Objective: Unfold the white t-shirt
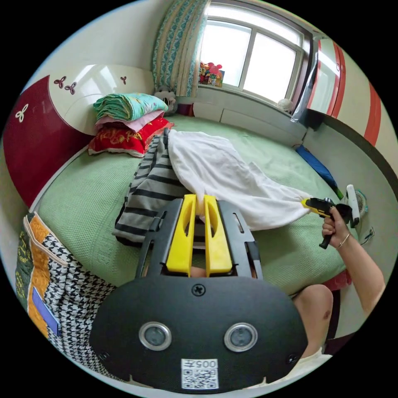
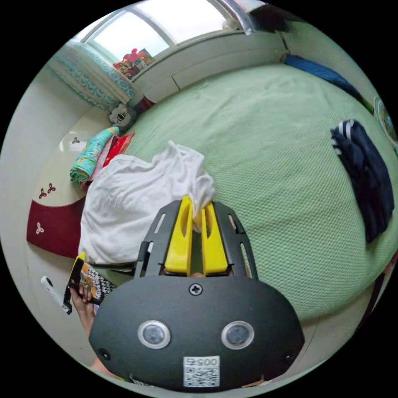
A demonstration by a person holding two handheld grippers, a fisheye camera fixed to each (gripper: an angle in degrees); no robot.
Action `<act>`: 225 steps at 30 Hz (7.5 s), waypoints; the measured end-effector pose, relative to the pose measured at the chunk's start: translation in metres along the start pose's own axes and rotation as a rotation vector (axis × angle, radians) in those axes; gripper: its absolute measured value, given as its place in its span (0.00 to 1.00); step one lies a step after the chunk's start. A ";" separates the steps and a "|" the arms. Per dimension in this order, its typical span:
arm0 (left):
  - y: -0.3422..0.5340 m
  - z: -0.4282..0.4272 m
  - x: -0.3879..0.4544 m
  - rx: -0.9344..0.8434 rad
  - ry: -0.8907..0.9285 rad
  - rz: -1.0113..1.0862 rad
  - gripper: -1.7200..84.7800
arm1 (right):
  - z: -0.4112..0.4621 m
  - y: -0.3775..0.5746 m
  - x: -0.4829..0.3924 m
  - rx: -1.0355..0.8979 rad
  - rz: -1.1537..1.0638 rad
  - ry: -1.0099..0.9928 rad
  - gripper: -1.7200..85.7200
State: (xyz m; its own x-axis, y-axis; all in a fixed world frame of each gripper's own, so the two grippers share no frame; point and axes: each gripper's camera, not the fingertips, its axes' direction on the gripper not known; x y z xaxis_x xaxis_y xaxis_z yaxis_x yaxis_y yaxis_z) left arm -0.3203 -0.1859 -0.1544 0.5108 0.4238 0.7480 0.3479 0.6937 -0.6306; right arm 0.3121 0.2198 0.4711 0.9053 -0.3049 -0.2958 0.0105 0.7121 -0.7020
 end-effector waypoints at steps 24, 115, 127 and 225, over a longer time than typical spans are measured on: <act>0.024 0.094 0.179 -0.392 0.251 0.159 0.07 | -0.100 0.099 0.281 -0.030 -0.007 0.123 0.05; 0.027 0.053 0.135 -0.252 0.392 0.230 0.13 | -0.249 0.274 0.258 0.076 -0.244 0.168 0.01; 0.024 0.083 0.182 -0.292 0.229 0.301 0.15 | -0.262 0.306 0.295 0.097 -0.105 0.224 0.06; -0.186 0.153 0.209 -0.451 0.309 0.312 0.11 | -0.217 0.034 0.287 0.126 0.061 0.464 0.07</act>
State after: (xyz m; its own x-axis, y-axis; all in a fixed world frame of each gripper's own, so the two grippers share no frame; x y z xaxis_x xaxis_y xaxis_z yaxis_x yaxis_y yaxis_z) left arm -0.3986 -0.1378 0.1507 0.8219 0.3317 0.4631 0.4088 0.2226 -0.8851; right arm 0.4804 0.0194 0.2213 0.6209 -0.4900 -0.6119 0.0407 0.7997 -0.5990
